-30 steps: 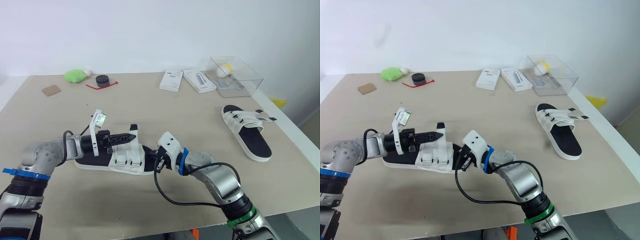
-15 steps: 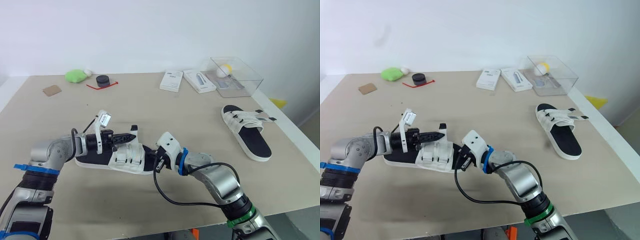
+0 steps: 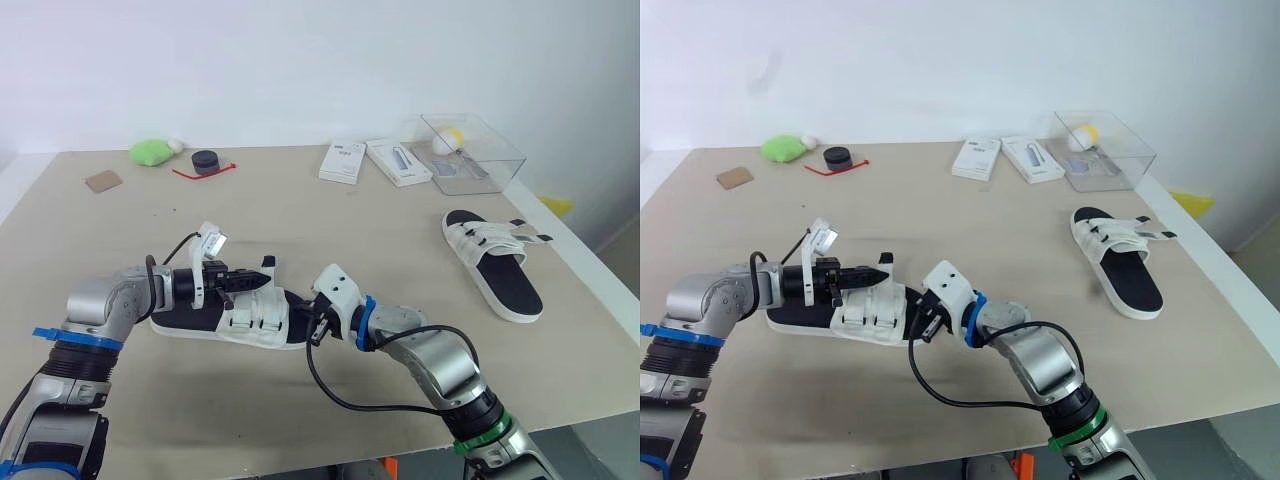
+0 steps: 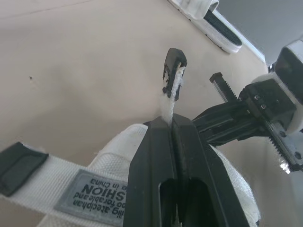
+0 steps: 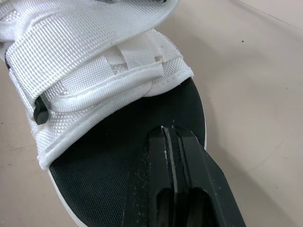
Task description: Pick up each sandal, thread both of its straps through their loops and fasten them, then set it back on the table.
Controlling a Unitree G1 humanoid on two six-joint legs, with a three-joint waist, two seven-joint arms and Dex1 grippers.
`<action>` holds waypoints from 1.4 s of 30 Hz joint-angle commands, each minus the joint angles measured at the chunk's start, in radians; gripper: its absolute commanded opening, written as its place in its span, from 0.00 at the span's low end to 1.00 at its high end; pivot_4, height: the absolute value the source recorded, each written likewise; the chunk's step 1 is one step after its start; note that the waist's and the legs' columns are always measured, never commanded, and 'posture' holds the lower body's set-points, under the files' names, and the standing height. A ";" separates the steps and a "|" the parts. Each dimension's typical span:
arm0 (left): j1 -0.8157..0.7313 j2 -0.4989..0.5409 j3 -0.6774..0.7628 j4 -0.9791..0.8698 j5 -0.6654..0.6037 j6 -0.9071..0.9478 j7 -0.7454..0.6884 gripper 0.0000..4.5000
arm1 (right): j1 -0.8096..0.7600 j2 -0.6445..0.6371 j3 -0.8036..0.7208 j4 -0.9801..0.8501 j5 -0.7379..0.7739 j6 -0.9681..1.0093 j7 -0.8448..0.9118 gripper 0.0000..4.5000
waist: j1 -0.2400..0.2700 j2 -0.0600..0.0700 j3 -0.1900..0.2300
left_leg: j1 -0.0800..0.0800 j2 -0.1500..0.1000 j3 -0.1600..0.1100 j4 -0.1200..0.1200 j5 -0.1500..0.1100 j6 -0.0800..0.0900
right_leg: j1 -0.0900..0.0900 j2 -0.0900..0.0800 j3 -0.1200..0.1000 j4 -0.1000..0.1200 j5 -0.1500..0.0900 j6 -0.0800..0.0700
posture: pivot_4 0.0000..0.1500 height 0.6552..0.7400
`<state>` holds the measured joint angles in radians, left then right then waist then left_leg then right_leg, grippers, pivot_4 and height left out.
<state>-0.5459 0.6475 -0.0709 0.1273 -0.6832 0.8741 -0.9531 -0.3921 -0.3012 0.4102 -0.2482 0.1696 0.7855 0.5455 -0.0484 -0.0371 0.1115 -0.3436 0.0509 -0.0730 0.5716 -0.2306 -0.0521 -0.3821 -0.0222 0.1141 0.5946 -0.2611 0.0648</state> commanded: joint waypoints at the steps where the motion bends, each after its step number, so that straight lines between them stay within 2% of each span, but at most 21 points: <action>1: -0.040 0.021 0.000 -0.013 0.052 -0.039 -0.027 0.00 | 0.017 -0.018 0.016 0.042 -0.015 0.041 0.005 0.00 | 0.000 0.000 0.000 | 0.000 0.000 0.000 0.000 0.000 0.000 | 0.000 0.000 0.000 0.000 0.000 0.000 | 1.00 1.00; 10: -0.041 0.008 -0.003 -0.031 0.088 -0.048 -0.091 0.00 | 0.013 -0.020 0.011 0.047 -0.016 0.036 0.008 0.00 | 0.000 0.000 0.000 | 0.000 0.000 0.000 0.000 0.000 0.000 | 0.000 0.000 0.000 0.000 0.000 0.000 | 1.00 1.00; 13: -0.032 0.005 -0.007 -0.043 0.105 -0.065 -0.094 0.19 | 0.011 -0.020 0.010 0.048 -0.017 0.036 0.010 0.00 | 0.000 0.000 0.000 | 0.000 0.000 0.000 0.000 0.000 0.000 | 0.000 0.000 0.000 0.000 0.000 0.000 | 1.00 1.00; 21: -0.048 -0.004 -0.033 -0.016 0.193 -0.148 -0.089 0.97 | 0.009 -0.018 0.009 0.050 -0.020 0.036 0.014 0.00 | 0.000 0.000 0.000 | 0.000 0.000 0.000 -0.001 0.000 0.000 | 0.000 0.000 0.000 0.000 0.000 0.000 | 1.00 1.00; 30: -0.091 0.005 -0.100 0.014 0.339 -0.323 -0.117 0.97 | 0.016 -0.021 0.006 0.036 -0.017 0.044 0.014 0.00 | 0.000 0.000 0.000 | 0.000 0.000 0.000 -0.001 0.000 0.000 | 0.000 0.000 0.000 0.000 0.000 0.000 | 1.00 1.00; 38: -0.108 0.036 -0.174 0.150 0.531 -0.677 -0.208 0.97 | 0.007 -0.020 0.003 0.041 -0.016 0.046 0.016 0.00 | 0.000 0.000 0.000 | 0.000 0.000 0.000 -0.001 0.000 0.000 | 0.000 0.000 0.000 0.000 0.000 0.000 | 1.00 1.00; 42: -0.110 0.032 -0.185 0.190 0.581 -0.759 -0.219 0.97 | 0.004 -0.018 0.003 0.043 -0.015 0.045 0.016 0.00 | 0.000 0.000 0.000 | 0.000 0.000 0.000 -0.001 0.000 0.001 | 0.000 0.000 0.000 0.000 0.000 0.000 | 1.00 1.00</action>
<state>-0.6425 0.6684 -0.2418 0.3000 -0.1375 0.1478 -1.1633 -0.4009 -0.3047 0.4031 -0.2472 0.1707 0.7919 0.5648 -0.0482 -0.0369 0.1114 -0.3439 0.0510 -0.0731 0.5703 -0.2311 -0.0512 -0.3819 -0.0222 0.1141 0.5945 -0.2611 0.0648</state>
